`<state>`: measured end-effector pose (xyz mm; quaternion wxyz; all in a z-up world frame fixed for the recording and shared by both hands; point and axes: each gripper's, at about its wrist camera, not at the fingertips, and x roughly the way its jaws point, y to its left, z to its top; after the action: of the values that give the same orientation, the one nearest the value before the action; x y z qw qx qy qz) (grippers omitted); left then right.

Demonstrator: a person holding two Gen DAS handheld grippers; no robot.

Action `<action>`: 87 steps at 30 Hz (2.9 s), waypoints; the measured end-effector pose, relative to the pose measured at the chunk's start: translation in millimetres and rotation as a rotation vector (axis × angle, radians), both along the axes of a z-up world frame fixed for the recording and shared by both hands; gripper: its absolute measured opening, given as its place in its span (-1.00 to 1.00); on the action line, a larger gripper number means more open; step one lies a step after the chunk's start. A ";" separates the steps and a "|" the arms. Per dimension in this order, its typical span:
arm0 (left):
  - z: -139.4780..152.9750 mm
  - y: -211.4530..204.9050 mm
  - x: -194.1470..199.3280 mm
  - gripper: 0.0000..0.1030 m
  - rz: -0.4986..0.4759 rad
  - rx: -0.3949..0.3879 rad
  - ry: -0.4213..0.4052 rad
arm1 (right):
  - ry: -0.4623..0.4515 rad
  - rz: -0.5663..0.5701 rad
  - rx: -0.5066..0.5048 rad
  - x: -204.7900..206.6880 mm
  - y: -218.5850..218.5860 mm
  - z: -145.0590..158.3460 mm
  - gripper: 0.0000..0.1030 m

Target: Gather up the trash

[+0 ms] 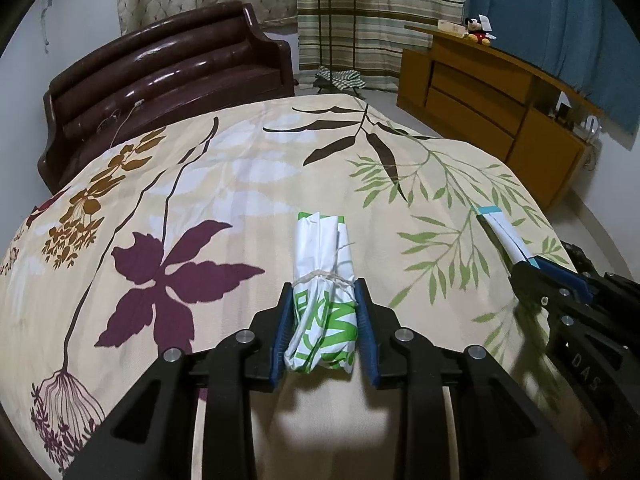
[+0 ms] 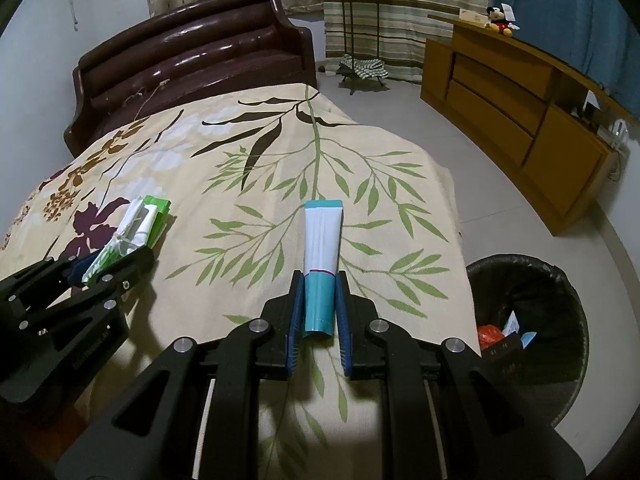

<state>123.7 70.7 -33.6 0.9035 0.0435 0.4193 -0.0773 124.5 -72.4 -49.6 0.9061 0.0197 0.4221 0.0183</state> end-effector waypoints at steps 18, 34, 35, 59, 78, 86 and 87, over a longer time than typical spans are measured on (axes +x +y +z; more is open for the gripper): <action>34.6 -46.2 -47.3 -0.41 -0.103 -0.050 -0.088 | -0.072 -0.079 -0.009 -55.0 -50.7 28.4 -0.70; 28.3 -158.0 -52.1 -0.41 -0.303 -0.053 -0.096 | -0.068 -0.282 -0.028 -81.3 -154.2 18.4 -0.70; 27.1 -165.3 -51.0 -0.41 -0.315 -0.048 -0.097 | -0.067 -0.288 -0.028 -80.9 -156.4 18.0 -0.70; 13.2 -218.5 -34.1 0.13 -0.352 -0.019 -0.094 | -0.068 -0.409 -0.015 -79.2 -208.6 1.3 -0.21; 39.3 -168.5 -70.1 0.43 -0.252 -0.030 -0.170 | -0.152 -0.403 -0.058 -116.1 -180.4 29.9 0.28; 50.5 -146.7 -88.6 0.46 -0.215 -0.034 -0.194 | -0.185 -0.374 -0.074 -131.2 -162.6 42.8 0.30; 51.3 -144.1 -90.4 0.46 -0.213 -0.036 -0.196 | -0.189 -0.371 -0.076 -132.9 -160.2 44.1 0.31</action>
<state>33.3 -73.3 17.7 0.9274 0.0786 0.3208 -0.1755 -8.4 -232.6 -5.4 0.9297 0.0609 0.3246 -0.1631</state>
